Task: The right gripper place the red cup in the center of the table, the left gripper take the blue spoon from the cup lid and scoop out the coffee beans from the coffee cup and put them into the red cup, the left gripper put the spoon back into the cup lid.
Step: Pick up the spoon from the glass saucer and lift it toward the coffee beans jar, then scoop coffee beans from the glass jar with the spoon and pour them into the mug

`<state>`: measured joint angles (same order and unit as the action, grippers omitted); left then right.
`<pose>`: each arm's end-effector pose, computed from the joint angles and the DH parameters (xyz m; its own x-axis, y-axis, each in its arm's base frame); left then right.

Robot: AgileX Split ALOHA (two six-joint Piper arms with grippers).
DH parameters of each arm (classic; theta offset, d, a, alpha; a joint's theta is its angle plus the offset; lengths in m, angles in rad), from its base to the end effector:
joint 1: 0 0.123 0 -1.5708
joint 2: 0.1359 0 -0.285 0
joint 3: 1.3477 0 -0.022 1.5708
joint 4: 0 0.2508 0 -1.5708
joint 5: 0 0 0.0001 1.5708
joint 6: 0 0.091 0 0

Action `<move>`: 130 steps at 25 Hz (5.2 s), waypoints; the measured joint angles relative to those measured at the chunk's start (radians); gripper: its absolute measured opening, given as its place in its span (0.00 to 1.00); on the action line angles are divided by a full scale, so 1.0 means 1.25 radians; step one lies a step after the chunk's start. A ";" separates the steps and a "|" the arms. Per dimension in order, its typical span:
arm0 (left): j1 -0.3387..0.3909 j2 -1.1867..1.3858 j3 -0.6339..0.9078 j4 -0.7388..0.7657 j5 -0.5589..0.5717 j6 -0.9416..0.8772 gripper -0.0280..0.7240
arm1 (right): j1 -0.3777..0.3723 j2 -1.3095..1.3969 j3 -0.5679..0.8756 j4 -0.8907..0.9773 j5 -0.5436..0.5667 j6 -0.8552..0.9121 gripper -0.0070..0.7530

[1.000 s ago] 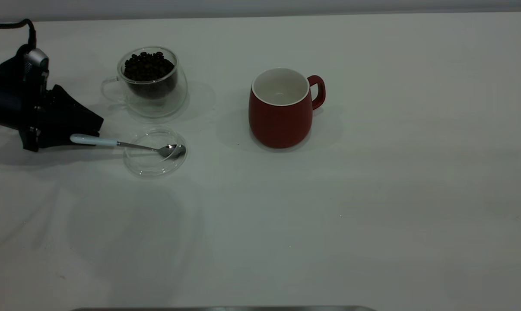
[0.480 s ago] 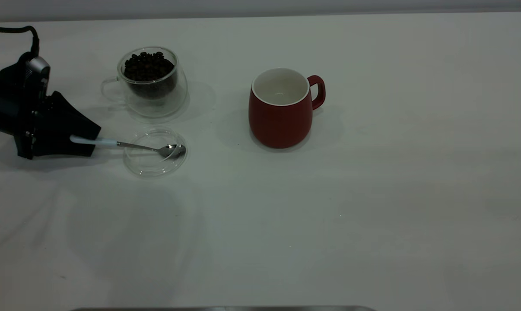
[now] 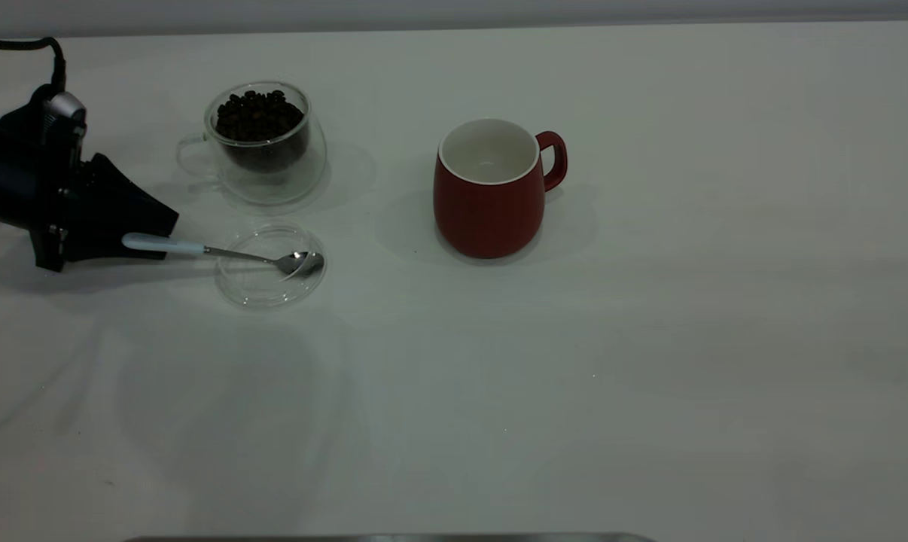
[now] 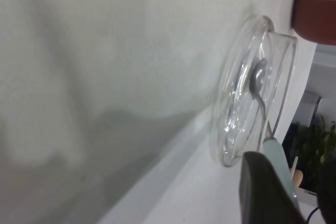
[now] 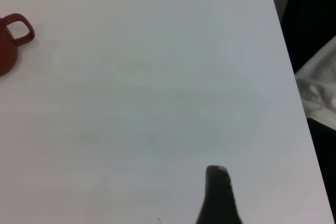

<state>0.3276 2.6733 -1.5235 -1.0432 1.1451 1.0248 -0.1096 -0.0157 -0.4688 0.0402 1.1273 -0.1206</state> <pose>0.3946 0.0584 -0.0455 -0.9968 -0.0800 0.0013 -0.0478 0.5819 -0.8118 -0.0063 0.0040 0.2633 -0.5293 -0.0455 -0.8472 0.0242 0.9973 -0.0686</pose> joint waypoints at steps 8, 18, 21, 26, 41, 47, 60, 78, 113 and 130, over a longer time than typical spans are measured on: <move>0.000 0.000 0.000 -0.001 0.000 -0.013 0.36 | 0.000 0.000 0.000 0.000 0.000 0.000 0.79; 0.000 0.000 0.000 -0.001 0.000 -0.025 0.28 | 0.000 0.000 0.000 0.000 0.000 0.000 0.79; 0.000 0.000 0.000 -0.006 0.008 -0.027 0.22 | 0.000 0.000 0.000 0.000 0.000 0.000 0.79; 0.000 -0.006 -0.001 -0.006 0.013 -0.036 0.20 | 0.000 0.000 0.000 0.000 0.000 0.000 0.79; 0.000 -0.129 -0.001 0.088 0.008 -0.150 0.20 | 0.000 0.000 0.000 0.000 0.000 0.000 0.79; 0.000 -0.150 -0.001 0.116 0.008 -0.216 0.20 | 0.000 0.000 0.000 0.000 0.000 0.000 0.79; 0.000 -0.307 -0.001 0.078 0.015 -0.236 0.20 | 0.000 0.000 0.000 0.000 0.000 0.000 0.79; 0.000 -0.299 -0.001 0.001 -0.079 0.130 0.20 | 0.000 0.000 0.000 0.000 0.000 0.000 0.79; -0.048 -0.223 0.000 0.037 -0.173 -0.058 0.20 | 0.000 0.000 0.000 -0.001 0.000 0.000 0.79; -0.025 -0.223 0.000 -0.056 -0.145 -0.164 0.20 | 0.000 0.000 0.000 -0.001 0.000 0.000 0.79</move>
<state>0.2967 2.3943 -1.5237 -1.1127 0.9642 0.8204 -0.1096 -0.0161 -0.4688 0.0393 1.1273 -0.1206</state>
